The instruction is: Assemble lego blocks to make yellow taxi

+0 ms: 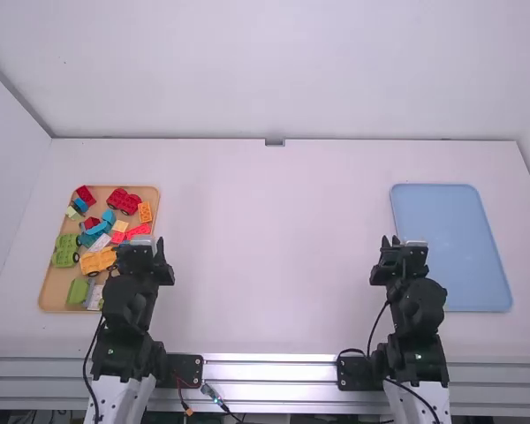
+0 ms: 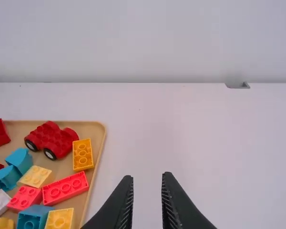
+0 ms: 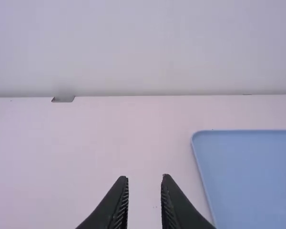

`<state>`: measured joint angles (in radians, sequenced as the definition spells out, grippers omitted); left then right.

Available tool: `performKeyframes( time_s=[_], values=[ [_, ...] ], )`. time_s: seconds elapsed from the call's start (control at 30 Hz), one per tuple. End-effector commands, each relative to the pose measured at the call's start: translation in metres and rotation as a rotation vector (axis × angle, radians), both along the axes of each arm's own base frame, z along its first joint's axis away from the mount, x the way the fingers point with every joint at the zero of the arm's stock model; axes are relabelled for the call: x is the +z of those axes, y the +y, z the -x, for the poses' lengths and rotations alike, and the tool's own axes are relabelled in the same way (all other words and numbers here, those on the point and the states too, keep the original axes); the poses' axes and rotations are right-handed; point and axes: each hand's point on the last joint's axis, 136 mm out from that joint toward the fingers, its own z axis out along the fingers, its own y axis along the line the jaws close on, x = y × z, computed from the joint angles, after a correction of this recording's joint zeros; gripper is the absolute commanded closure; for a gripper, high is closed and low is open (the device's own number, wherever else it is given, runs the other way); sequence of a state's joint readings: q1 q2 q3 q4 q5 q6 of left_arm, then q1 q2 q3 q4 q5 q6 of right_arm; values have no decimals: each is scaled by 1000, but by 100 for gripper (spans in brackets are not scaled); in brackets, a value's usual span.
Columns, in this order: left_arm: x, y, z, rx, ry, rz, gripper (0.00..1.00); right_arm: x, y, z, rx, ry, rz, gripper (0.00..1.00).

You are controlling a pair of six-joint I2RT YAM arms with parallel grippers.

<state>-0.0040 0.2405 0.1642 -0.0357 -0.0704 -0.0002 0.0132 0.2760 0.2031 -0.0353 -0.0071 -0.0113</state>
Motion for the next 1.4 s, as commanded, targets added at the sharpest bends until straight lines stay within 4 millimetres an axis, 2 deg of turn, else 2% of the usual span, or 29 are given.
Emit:
performKeyframes(
  time_s=[0.0,0.2,0.37,0.6,0.7,0.73,0.83,1.0,1.1,1.17,1.37],
  values=[
    [15,5,-3,33,0,-14,77,22,3,-5,9,-5,-4,77],
    [23,18,-11,118,61,17,67,39,6,-20,24,44,3,67],
    [28,25,-21,173,145,12,57,55,11,-41,38,95,5,56],
    [37,38,-34,238,244,37,44,65,17,-70,58,164,9,44],
    [39,48,-42,267,297,66,39,67,23,-85,73,197,12,38],
    [39,60,-46,316,331,108,35,68,25,-94,79,216,14,35],
    [32,80,-52,392,392,168,30,69,28,-107,85,241,16,30],
    [3,121,-69,534,519,333,21,67,35,-135,100,289,20,21],
    [-11,125,-83,506,567,414,17,65,38,-147,106,308,22,17],
    [-26,117,-98,425,621,520,14,62,42,-159,114,329,24,13],
    [-48,123,-108,455,697,614,7,59,47,-179,121,348,26,7]
  ],
)
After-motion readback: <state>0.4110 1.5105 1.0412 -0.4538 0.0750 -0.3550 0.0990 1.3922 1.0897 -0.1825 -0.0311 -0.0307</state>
